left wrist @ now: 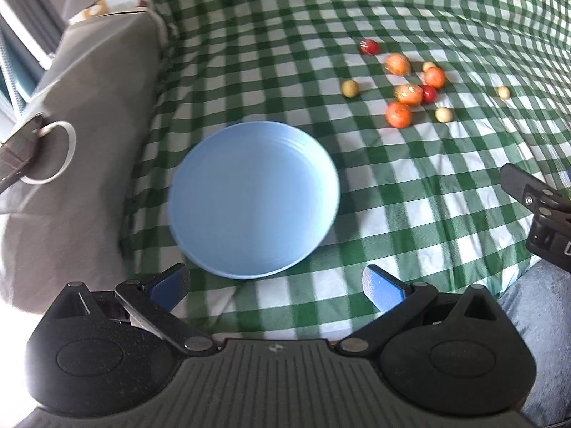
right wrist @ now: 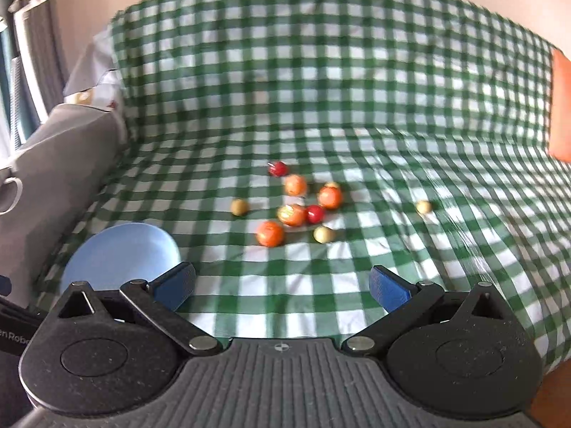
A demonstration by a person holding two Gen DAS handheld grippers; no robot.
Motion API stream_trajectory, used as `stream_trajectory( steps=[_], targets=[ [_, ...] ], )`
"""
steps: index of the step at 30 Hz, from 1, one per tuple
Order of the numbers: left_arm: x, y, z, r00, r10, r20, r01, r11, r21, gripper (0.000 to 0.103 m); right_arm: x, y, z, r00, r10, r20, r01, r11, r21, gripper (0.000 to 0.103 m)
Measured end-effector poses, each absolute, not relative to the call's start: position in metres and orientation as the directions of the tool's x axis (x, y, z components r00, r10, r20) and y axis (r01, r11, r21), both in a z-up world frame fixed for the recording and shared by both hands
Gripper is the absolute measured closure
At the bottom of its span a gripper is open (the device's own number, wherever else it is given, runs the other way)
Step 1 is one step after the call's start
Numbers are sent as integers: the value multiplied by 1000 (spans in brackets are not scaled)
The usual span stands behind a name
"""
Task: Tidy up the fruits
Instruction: 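Grasp an orange with the left tool while the right tool grasps a yellow fruit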
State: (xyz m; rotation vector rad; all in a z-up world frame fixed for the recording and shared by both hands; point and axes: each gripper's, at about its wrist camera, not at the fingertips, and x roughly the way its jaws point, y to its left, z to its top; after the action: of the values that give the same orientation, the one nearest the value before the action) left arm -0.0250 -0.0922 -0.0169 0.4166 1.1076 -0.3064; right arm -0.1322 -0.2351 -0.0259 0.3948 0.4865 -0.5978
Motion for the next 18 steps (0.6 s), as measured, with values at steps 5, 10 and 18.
stream_trajectory(
  steps=[5,10,18],
  targets=[
    [-11,-124,-28,414,-120,-902,475,874,101,0,-131,-267,-52,677,-468,-569,671,709,215,1],
    [16,-169,-44,412,-190,-891,511,858,53,0,-124,-316,-80,631,-506,-588,727,650,221,1],
    [84,-240,-97,414,-198,-889,530,846,59,0,-99,-429,-118,551,-603,-576,810,553,195,1]
  ],
)
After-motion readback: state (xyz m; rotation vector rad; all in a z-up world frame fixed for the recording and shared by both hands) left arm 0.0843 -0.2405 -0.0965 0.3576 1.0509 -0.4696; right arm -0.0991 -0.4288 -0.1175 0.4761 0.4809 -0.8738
